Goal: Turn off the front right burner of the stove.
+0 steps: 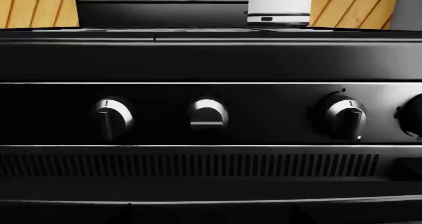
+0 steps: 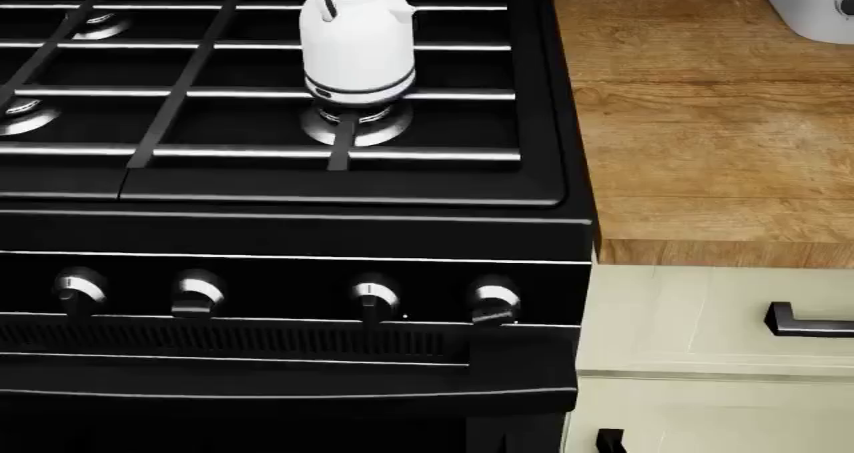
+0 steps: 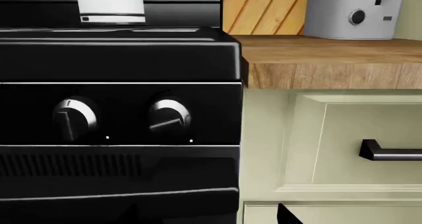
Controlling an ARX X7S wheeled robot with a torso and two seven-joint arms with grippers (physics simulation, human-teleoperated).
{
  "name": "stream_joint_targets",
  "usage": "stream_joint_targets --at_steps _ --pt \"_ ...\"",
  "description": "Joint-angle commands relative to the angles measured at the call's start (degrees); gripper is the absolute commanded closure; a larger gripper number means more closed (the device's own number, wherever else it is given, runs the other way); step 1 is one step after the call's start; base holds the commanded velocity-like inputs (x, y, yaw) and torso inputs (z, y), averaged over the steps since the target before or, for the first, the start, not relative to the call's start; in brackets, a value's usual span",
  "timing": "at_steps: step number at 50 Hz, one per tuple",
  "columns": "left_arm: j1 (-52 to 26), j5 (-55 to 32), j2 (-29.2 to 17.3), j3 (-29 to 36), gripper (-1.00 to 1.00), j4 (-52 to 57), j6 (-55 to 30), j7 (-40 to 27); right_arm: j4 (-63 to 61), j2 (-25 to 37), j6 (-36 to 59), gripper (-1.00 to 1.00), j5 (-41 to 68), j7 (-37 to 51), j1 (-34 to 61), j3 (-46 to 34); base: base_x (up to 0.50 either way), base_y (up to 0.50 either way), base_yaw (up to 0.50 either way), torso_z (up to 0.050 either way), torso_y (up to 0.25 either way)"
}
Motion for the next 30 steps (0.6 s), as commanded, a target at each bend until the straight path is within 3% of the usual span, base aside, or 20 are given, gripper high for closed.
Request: stream_joint_targets --at_steps 1,3,7,9,30 --pt "0.27 -0.88 -0.92 1.13 -1.0 -0.18 -0.41 -0.95 0.78 0.48 1.81 -1.0 1.2 2.48 0.84 -1.11 0.0 0.0 0.0 0.0 0.0" --pt "0.46 -1.24 -1.49 1.46 -1.0 0.19 -0.54 -1.73 1.4 0.4 5.08 -1.0 2.94 7.05 2.2 -1.09 0.0 0.0 0.0 0.0 0.0" --pt "0.7 -1.97 -2.22 1.71 -1.0 0.81 -0.93 -2.84 0.76 1.87 10.26 -1.0 4.38 6.94 3.08 -3.39 0.0 0.0 0.0 0.0 0.0" --pt "0.66 -2.27 -2.49 1.8 -1.0 0.57 -0.7 -3.26 0.68 2.89 6.75 -1.0 3.27 6.45 2.72 -4.82 0.0 0.0 0.0 0.0 0.0" --pt "0.06 -4.58 -4.46 3.47 -1.0 -0.29 -0.06 -5.25 -3.07 4.53 5.06 -1.0 4.44 8.59 0.95 -7.42 0.0 0.0 0.0 0.0 0.0"
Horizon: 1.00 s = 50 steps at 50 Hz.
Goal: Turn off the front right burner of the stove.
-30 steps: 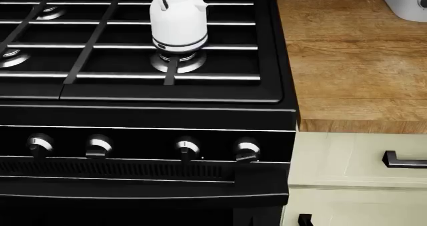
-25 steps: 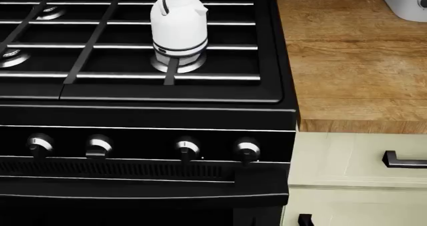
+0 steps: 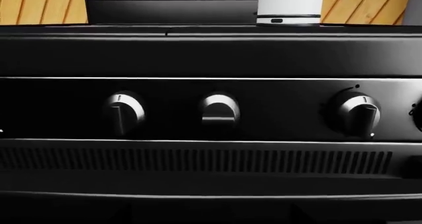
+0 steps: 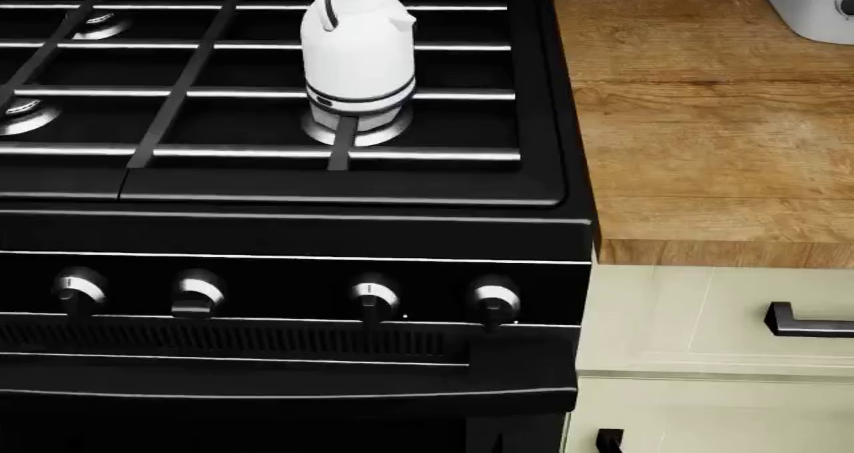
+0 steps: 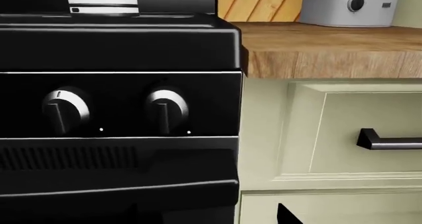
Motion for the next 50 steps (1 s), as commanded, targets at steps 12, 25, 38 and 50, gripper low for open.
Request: stream_joint_targets --at_steps 12,25,38,50 --pt "-0.44 -0.5 -2.06 2.46 -1.0 0.46 -1.63 -2.24 -1.72 1.89 -0.87 -1.0 1.02 2.04 -0.36 -2.53 0.0 0.0 0.0 -0.011 0.0" --pt "-0.51 -1.09 -2.82 3.43 -1.0 0.38 -1.11 -3.07 -1.52 2.59 -0.72 -1.0 1.83 2.81 -0.09 -3.65 0.0 0.0 0.0 -0.05 0.0" --pt "-0.97 -1.92 -3.36 4.09 -1.0 -0.6 -0.79 -3.72 -1.44 3.2 0.02 -1.0 2.54 3.28 0.6 -4.77 0.0 0.0 0.0 -0.05 0.0" --pt "-0.78 -2.77 -3.85 4.48 -1.0 0.19 -1.18 -4.43 -1.41 3.68 -0.02 -1.0 3.13 3.99 0.59 -5.33 0.0 0.0 0.0 -0.05 0.0"
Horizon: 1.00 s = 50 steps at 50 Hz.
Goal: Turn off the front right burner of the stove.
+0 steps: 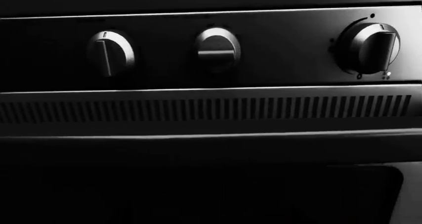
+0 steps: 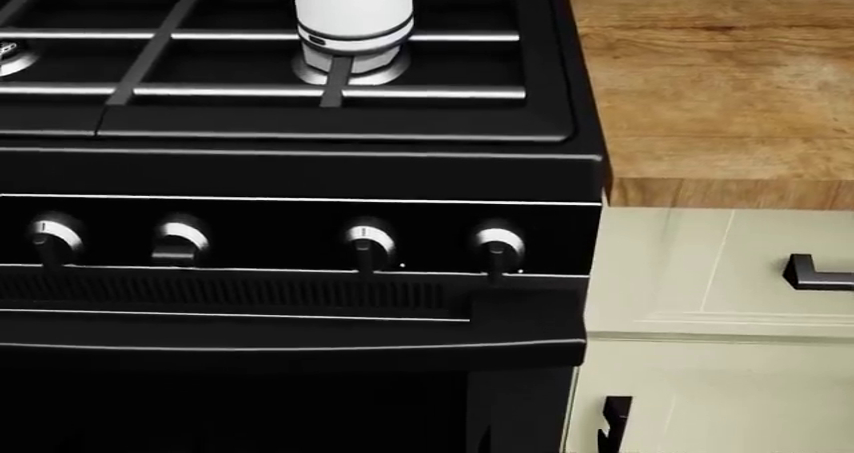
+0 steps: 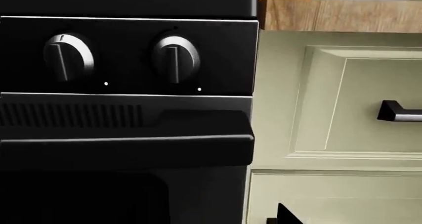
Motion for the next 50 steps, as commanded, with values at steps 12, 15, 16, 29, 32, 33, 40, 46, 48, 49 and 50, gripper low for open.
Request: stream_joint_targets --at_steps 12,15,16,29,32,33,40,46,48,49,50 --pt "-0.25 -1.91 -0.72 -0.09 -1.0 -0.52 1.96 -1.42 -0.97 1.05 0.56 -1.0 0.54 1.7 -0.16 -1.17 0.0 0.0 0.0 -0.016 0.0" --pt "-0.47 -1.61 -1.15 -0.04 -1.0 0.85 1.8 -1.83 -2.93 1.39 1.18 -1.0 0.24 2.08 -0.4 -1.5 0.0 0.0 0.0 0.0 0.0" --pt "-0.5 -1.52 -1.36 -0.02 -1.0 2.03 1.2 -2.01 -4.62 1.56 1.97 -1.0 0.09 2.35 -0.61 -1.64 0.0 0.0 0.0 0.0 0.0" --pt "0.4 -3.17 -2.95 -0.9 -1.0 14.24 -4.42 -3.88 -19.95 3.15 8.41 -1.0 0.06 4.26 -1.64 -2.11 0.0 0.0 0.0 0.0 0.0" --pt "0.87 -3.65 -3.33 -0.85 -1.0 17.55 -6.49 -4.26 -21.36 3.38 9.36 -1.0 -0.05 4.63 -1.69 -2.25 0.0 0.0 0.0 0.0 0.0" --pt "0.92 -3.74 -3.43 -0.88 -1.0 18.12 -6.92 -4.4 -21.73 3.43 9.55 -1.0 0.02 4.68 -1.77 -2.28 0.0 0.0 0.0 0.0 0.0" --pt "0.41 -4.54 -3.92 -0.79 -1.0 20.66 -9.16 -4.74 -22.93 3.84 10.47 -1.0 0.31 4.89 -1.38 -2.45 0.0 0.0 0.0 0.0 0.0" --pt "0.17 -4.47 -4.03 -0.51 -1.0 19.15 -7.43 -4.52 -23.42 4.29 10.24 -1.0 -0.12 5.33 -1.61 -2.86 0.0 0.0 0.0 0.0 0.0" --pt "-0.08 -4.38 -3.99 -0.43 -1.0 17.8 -6.32 -4.35 -23.06 4.3 9.88 -1.0 0.07 5.31 -1.68 -2.88 0.0 0.0 0.0 0.0 0.0" --pt "-0.15 -4.39 -3.99 -0.4 -1.0 17.43 -6.02 -4.31 -22.91 4.35 9.77 -1.0 0.1 5.29 -1.65 -2.91 0.0 0.0 0.0 0.0 0.0" --pt "-0.23 -4.32 -3.94 -0.31 -1.0 16.72 -5.41 -4.21 -22.47 4.35 9.54 -1.0 0.1 5.34 -1.58 -2.87 0.0 0.0 0.0 0.0 0.0"
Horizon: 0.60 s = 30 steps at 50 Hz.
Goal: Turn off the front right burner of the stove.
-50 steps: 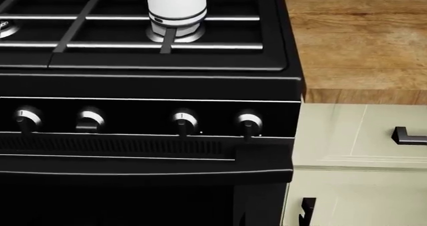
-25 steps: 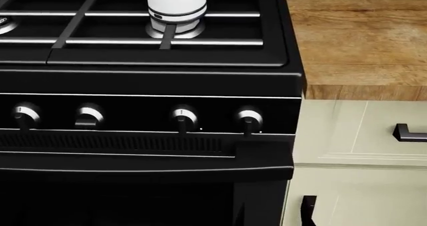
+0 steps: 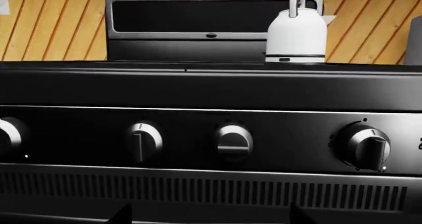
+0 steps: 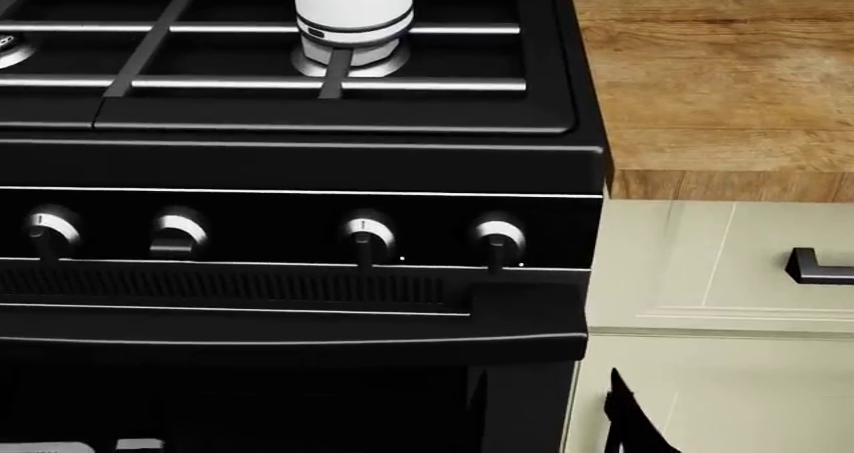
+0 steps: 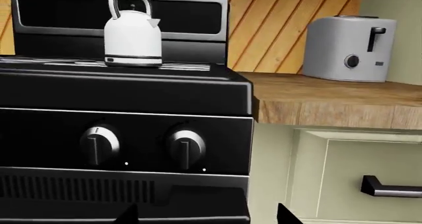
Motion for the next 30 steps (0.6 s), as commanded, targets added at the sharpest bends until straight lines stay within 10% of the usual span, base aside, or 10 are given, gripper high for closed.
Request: stream_joint_targets --at_steps 1,30 --pt "-0.57 -0.18 -0.27 0.4 -1.0 -1.44 1.74 0.09 -1.18 0.63 0.25 -1.0 0.1 0.53 -0.06 -0.38 0.0 0.0 0.0 0.0 0.0" --pt "0.33 -1.61 -1.24 0.9 -1.0 0.95 0.8 -1.11 -0.43 1.83 -1.19 -1.0 -0.15 1.55 -0.24 -1.83 0.09 0.0 0.0 0.0 0.0"
